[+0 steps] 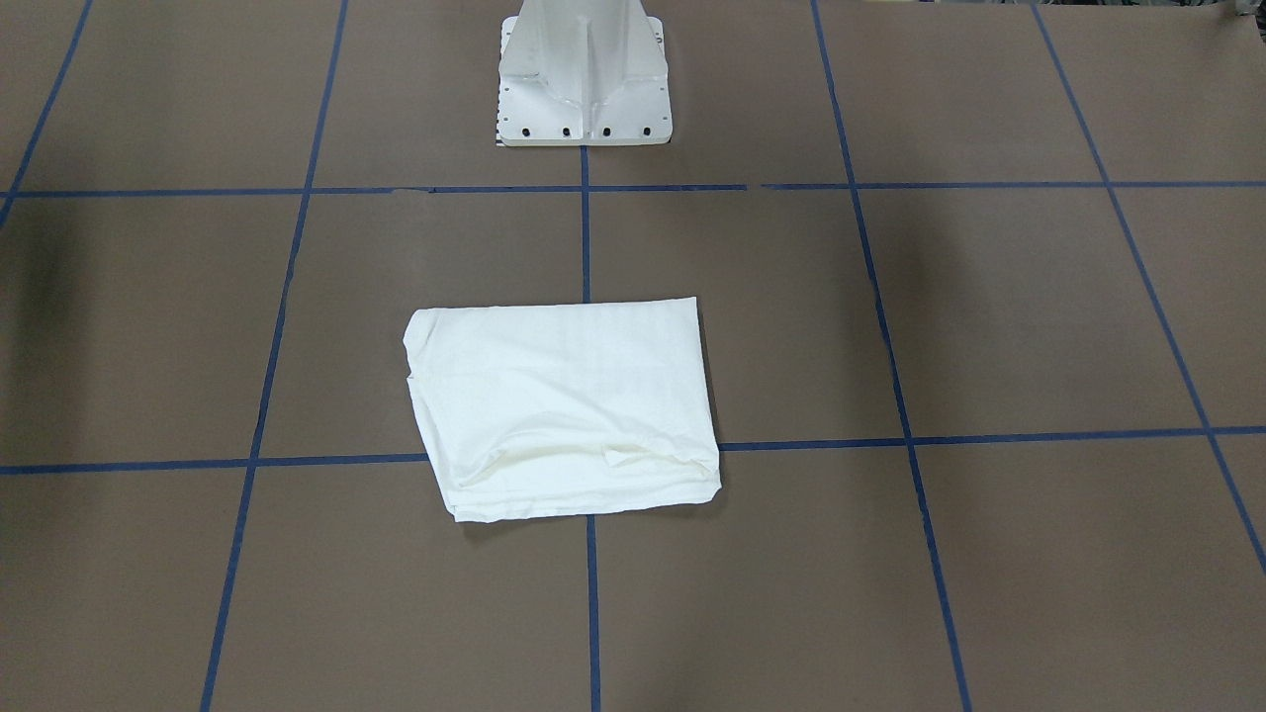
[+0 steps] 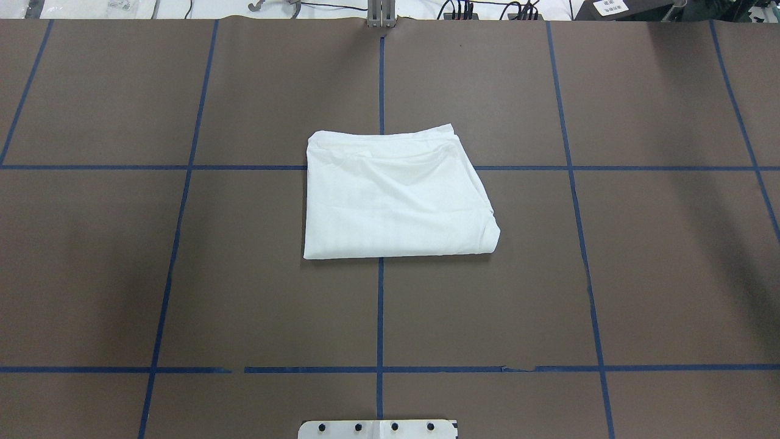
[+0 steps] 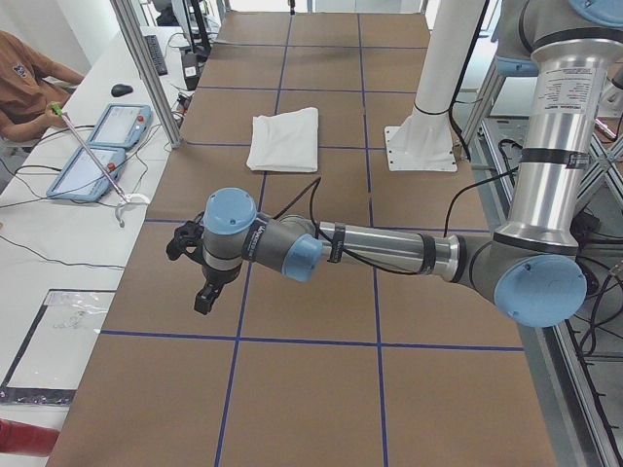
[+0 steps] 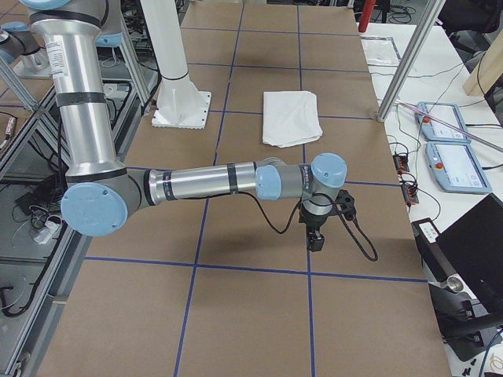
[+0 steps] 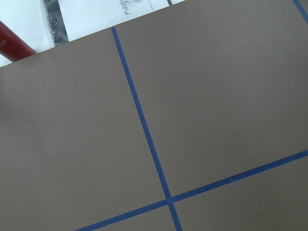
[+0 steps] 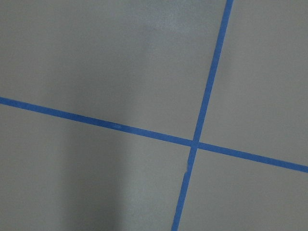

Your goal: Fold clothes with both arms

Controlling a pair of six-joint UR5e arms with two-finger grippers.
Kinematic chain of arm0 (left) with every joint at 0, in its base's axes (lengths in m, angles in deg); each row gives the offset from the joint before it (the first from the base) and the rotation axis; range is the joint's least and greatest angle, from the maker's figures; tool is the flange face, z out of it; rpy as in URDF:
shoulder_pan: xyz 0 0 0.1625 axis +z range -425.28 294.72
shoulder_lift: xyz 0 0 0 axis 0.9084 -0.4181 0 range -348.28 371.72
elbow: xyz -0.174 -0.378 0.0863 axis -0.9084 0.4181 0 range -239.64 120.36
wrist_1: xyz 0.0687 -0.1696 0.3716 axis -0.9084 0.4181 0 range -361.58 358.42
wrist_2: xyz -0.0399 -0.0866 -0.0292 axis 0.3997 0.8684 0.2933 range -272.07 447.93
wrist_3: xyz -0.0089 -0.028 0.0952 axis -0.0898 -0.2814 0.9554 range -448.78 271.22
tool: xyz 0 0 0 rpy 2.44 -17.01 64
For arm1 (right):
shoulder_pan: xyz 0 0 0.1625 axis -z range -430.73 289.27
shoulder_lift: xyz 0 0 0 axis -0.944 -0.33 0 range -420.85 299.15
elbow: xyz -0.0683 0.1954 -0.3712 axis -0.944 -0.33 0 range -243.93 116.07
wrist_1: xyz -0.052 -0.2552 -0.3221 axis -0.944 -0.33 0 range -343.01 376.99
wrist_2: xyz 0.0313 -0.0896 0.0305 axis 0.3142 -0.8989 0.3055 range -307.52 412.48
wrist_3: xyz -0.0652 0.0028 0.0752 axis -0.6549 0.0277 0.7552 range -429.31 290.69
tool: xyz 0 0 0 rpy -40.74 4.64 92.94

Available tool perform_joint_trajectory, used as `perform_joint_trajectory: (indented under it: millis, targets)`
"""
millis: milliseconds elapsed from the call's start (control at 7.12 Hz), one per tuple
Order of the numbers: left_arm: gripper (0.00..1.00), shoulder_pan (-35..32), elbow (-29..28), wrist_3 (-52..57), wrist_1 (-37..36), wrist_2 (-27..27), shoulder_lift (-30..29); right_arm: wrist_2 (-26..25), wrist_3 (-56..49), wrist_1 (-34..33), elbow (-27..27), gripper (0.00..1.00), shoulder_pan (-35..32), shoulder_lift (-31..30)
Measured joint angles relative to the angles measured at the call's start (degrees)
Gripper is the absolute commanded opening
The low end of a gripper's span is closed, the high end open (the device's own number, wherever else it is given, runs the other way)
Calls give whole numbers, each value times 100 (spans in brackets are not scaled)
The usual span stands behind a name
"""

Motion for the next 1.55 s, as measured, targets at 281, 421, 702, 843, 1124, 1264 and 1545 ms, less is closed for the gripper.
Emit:
perform_joint_trajectory:
  millis: [281,421,702,843,1124,1264,1545]
  targets:
    - [100,0,35,10,23,28,-2,38,29,19,24,100,3,-48]
    - [100,0,52,14,29,32,-3,104,26,23,45,100,-3,-66]
    - [100,5,93,24,33,39,-3,259,3,24,128,100,-10,-101]
    - [100,5,104,29,34,38,2,316,24,25,238,100,-12,-150]
    - [100,8,139,44,34,34,43,344,48,23,346,100,-8,-283]
    - [100,9,179,40,31,37,50,348,51,21,353,100,-5,-319]
    - [100,9,306,28,24,39,59,344,47,24,357,100,-4,-335]
